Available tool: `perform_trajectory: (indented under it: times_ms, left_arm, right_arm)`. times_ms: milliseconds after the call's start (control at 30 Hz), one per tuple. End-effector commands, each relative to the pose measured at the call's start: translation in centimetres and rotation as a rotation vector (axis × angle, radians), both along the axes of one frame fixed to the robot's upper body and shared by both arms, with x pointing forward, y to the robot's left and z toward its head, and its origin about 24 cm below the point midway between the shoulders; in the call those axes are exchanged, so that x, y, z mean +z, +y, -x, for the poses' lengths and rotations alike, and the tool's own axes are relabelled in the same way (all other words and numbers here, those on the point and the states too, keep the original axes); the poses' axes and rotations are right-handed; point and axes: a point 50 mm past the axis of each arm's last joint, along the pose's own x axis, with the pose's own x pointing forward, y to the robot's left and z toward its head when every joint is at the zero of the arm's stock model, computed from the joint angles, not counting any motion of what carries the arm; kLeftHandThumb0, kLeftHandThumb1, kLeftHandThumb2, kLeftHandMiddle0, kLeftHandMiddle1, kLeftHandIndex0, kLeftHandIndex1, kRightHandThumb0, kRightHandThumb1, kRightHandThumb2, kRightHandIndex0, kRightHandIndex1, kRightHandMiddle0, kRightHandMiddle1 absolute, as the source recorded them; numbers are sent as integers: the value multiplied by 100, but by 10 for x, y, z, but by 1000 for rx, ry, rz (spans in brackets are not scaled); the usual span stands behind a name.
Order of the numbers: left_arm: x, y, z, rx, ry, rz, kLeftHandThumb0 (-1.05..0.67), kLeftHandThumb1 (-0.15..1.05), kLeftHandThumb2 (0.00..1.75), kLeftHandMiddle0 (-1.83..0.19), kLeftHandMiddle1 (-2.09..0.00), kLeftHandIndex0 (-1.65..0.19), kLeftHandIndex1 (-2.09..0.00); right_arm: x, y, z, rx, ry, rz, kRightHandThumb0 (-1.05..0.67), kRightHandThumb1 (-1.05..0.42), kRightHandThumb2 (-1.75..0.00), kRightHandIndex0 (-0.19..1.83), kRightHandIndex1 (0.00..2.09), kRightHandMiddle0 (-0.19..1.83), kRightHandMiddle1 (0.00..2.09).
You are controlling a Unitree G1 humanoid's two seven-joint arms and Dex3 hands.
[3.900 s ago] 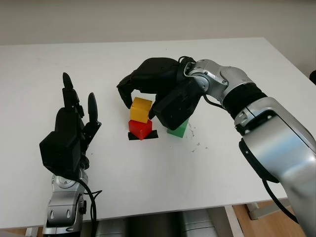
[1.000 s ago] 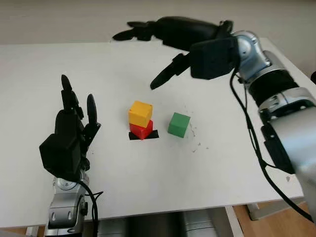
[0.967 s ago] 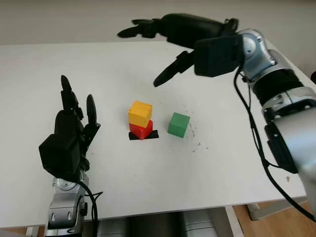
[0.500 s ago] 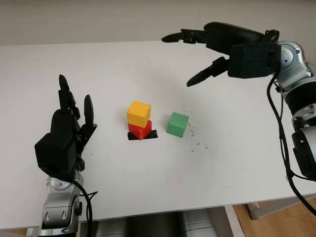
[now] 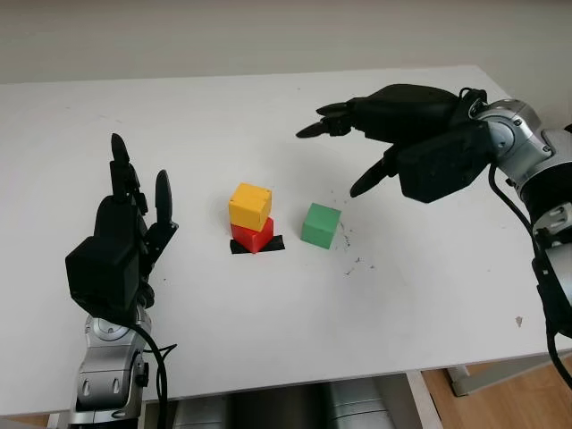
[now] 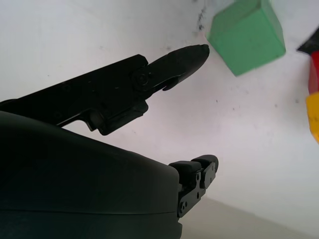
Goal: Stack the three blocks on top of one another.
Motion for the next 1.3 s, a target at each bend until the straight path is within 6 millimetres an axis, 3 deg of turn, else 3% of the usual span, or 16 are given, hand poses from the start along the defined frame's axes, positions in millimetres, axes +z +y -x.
perform_trajectory:
  times_ms: [0,267,567,1267]
  left_arm:
    - [8,0,-1,-5,-32,-14,-72,105,66,19,0,19,0]
    - [7,0,-1,-1,-26,-14,-72,105,66,19,0,19,0]
    - [7,0,1,-3,-24,-18,-73,105,66,19,0,19,0]
    - [6,-1,4,4,-16,-24,-73,105,66,19,0,19,0]
  right_arm:
    - [3,2,1,25,-29,49,-50,-89,-5,16,7,33,15]
    - [-10,17,4,132,-66,144,-49,-82,-4,21,8,42,15]
    - [-21,17,5,146,-51,196,-52,-83,-6,21,6,43,13]
    - [-44,26,8,190,-49,91,-50,-85,-6,26,7,49,15]
